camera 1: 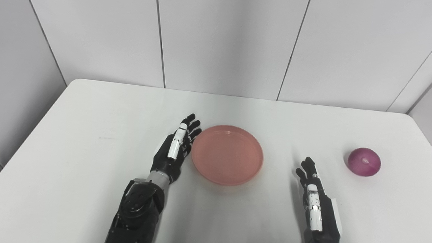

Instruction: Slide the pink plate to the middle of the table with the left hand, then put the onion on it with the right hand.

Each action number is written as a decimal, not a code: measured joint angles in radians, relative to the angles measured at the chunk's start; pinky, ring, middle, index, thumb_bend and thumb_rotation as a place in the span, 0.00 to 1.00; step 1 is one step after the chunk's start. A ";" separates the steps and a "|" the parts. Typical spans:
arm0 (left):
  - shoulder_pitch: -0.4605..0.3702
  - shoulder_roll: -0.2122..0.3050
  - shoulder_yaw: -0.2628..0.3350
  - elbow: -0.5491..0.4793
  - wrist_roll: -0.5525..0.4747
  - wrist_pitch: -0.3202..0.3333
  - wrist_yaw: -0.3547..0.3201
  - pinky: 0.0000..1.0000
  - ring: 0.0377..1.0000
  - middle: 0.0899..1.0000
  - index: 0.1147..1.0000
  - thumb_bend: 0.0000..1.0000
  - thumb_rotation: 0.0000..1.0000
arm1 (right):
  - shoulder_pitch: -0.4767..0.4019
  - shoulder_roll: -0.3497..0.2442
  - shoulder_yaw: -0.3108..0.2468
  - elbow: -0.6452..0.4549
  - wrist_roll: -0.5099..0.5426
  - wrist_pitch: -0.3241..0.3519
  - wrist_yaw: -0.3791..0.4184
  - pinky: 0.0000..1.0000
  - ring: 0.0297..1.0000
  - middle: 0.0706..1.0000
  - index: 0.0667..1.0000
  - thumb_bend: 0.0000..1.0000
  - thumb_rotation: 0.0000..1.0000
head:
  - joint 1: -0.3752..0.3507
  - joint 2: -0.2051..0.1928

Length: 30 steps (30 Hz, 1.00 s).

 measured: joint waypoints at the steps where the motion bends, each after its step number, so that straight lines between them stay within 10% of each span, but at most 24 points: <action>1: 0.002 -0.005 -0.002 0.000 0.000 0.000 0.000 0.91 0.93 0.94 0.92 0.49 1.00 | 0.000 0.000 0.000 0.000 0.000 0.000 0.000 1.00 0.93 0.95 0.96 0.25 1.00 | 0.000 0.000; 30: 0.007 -0.008 0.026 0.007 0.000 -0.004 -0.061 0.91 0.93 0.95 0.93 0.48 1.00 | -0.089 -0.053 -0.032 -0.073 -0.092 0.068 0.010 0.96 0.93 0.94 0.94 0.24 1.00 | -0.100 0.023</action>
